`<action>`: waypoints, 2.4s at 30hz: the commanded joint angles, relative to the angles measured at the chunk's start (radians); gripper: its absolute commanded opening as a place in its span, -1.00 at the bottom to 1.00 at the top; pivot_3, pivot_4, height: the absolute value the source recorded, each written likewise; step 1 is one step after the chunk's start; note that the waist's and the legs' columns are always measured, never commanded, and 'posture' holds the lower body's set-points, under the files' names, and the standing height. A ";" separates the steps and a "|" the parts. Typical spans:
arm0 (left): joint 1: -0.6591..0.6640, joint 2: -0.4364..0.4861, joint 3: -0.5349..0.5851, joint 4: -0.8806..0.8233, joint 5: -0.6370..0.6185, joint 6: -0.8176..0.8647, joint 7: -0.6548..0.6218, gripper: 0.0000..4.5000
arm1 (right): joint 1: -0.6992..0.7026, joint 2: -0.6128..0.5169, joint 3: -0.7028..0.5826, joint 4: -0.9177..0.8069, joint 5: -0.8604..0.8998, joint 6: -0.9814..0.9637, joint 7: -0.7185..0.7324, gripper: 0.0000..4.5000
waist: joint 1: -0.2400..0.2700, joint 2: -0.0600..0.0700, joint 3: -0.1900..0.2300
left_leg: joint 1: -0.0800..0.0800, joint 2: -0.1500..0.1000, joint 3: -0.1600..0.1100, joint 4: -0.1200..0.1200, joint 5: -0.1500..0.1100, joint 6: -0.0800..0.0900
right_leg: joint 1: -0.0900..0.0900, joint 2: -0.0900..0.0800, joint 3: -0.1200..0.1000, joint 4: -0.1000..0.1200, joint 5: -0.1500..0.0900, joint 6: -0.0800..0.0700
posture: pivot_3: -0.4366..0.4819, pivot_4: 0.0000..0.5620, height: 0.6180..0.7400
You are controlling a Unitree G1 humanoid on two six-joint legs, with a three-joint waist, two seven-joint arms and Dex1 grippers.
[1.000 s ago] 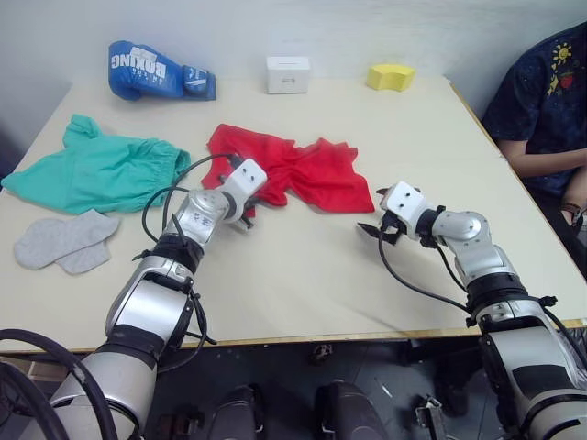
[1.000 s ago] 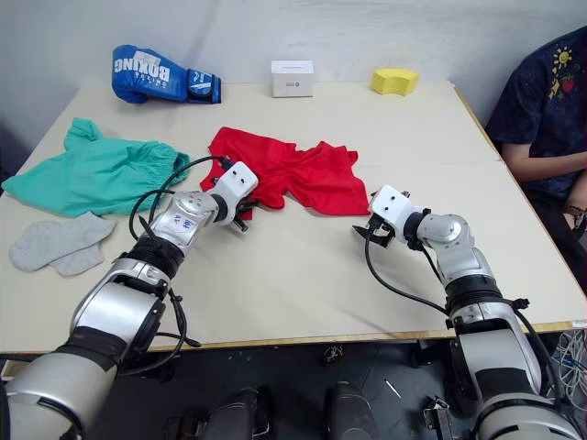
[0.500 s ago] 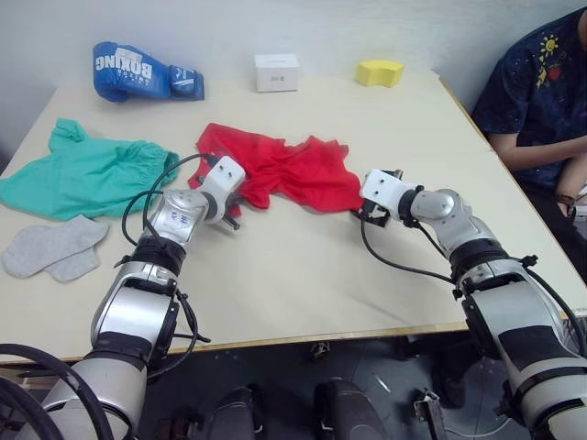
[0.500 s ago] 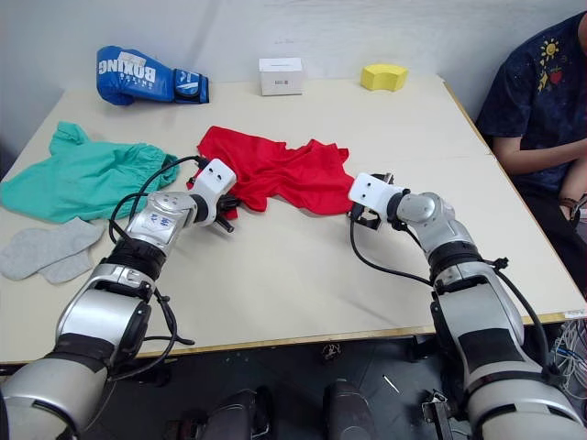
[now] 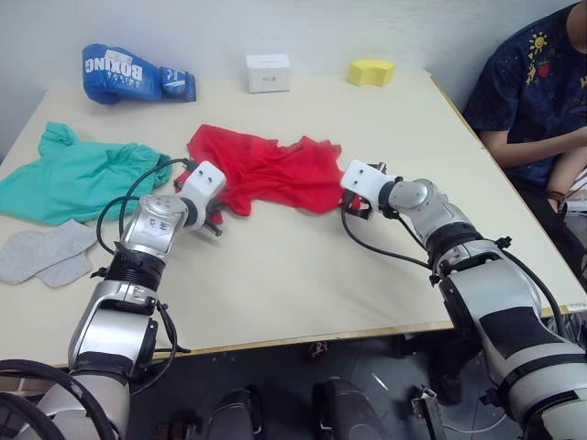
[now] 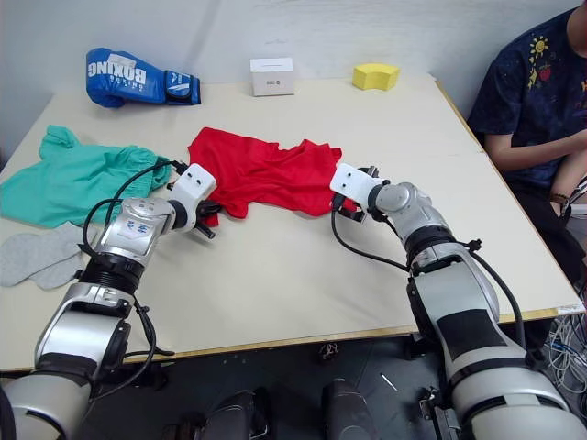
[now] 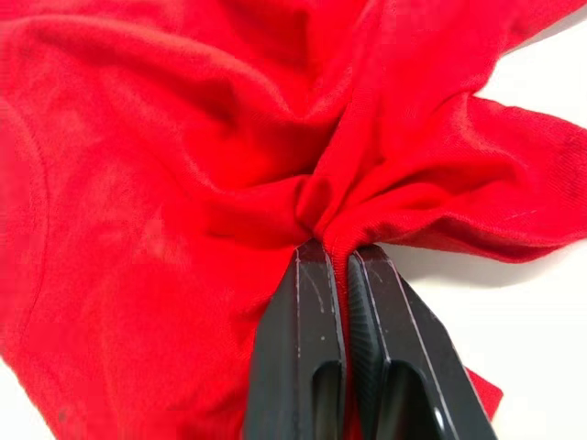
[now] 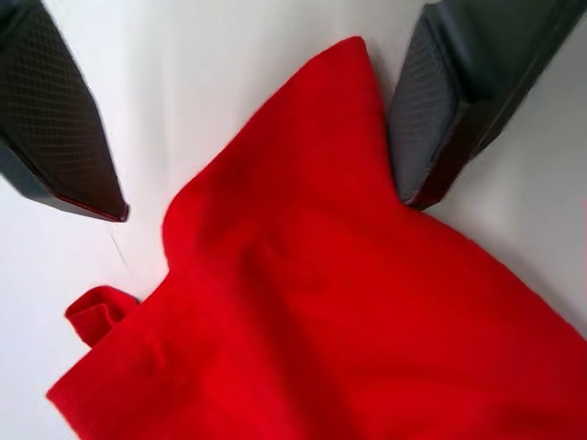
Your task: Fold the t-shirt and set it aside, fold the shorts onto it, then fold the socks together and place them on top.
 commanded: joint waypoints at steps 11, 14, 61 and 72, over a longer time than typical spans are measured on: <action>0.150 0.058 0.101 -0.227 -0.037 0.085 -0.015 -1.00 | 0.011 0.041 -0.203 0.038 0.166 0.242 0.152 -1.00 | 0.012 -0.001 0.000 | 0.000 0.000 0.001 -0.001 -0.001 0.000 | 0.000 0.000 0.002 0.000 0.000 0.000 | -0.05 -0.47 1.00; 0.179 0.074 0.152 -0.280 -0.085 0.083 -0.049 -1.00 | 0.010 0.005 -0.251 0.022 0.219 0.293 0.282 -1.00 | 0.013 0.000 0.000 | -0.002 0.000 0.001 -0.001 -0.002 0.001 | -0.001 0.000 0.002 -0.002 0.000 0.000 | -0.05 -0.47 1.00; -0.284 0.266 0.359 -0.052 -0.132 -0.685 0.106 -1.00 | -0.048 -0.354 -0.457 -0.549 0.556 0.077 0.258 -1.00 | 0.059 -0.002 0.005 | -0.031 0.000 0.010 0.013 -0.009 0.008 | -0.031 -0.001 -0.006 -0.002 0.006 -0.003 | -0.05 -0.47 1.00; -0.413 0.339 0.251 0.157 -0.091 -1.088 -0.039 -1.00 | -0.079 -0.423 -0.372 -0.349 0.378 -0.507 0.111 -1.00 | 0.041 -0.001 0.005 | -0.042 -0.002 0.030 0.018 -0.022 0.019 | -0.045 -0.005 -0.018 -0.003 0.008 0.002 | -0.05 -0.47 1.00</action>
